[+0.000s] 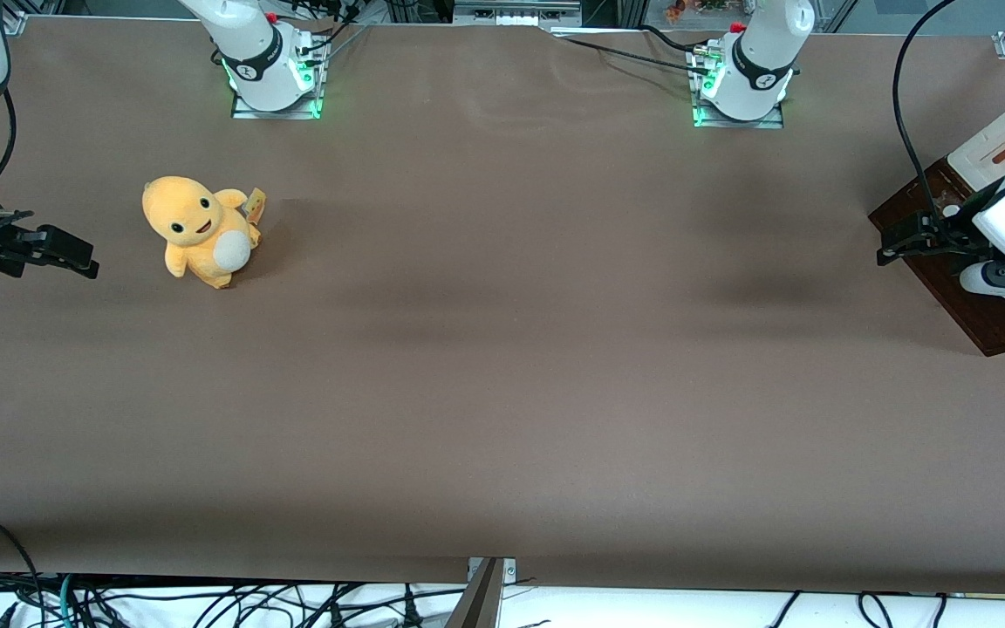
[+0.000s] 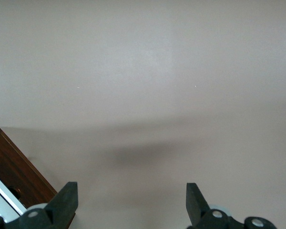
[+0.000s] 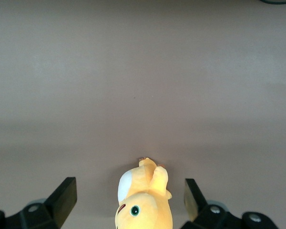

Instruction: Open lower drawer with left arm only

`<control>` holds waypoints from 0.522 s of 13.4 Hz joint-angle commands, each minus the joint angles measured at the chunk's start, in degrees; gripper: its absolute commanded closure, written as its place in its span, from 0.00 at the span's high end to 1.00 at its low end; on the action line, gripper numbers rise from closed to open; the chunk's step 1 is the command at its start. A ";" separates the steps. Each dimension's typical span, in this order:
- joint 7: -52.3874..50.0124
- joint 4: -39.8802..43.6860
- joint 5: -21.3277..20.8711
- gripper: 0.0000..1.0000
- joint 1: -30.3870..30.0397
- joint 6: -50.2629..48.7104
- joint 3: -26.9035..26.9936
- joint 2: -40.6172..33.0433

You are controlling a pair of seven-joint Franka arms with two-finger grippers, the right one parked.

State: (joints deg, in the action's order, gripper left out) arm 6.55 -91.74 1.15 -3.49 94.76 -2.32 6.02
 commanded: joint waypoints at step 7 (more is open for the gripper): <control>1.45 -1.34 -1.23 1.00 0.33 0.25 0.21 -1.36</control>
State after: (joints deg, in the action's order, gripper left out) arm 6.97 -91.75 1.15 -3.47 94.75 -2.35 6.01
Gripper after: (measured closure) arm 0.000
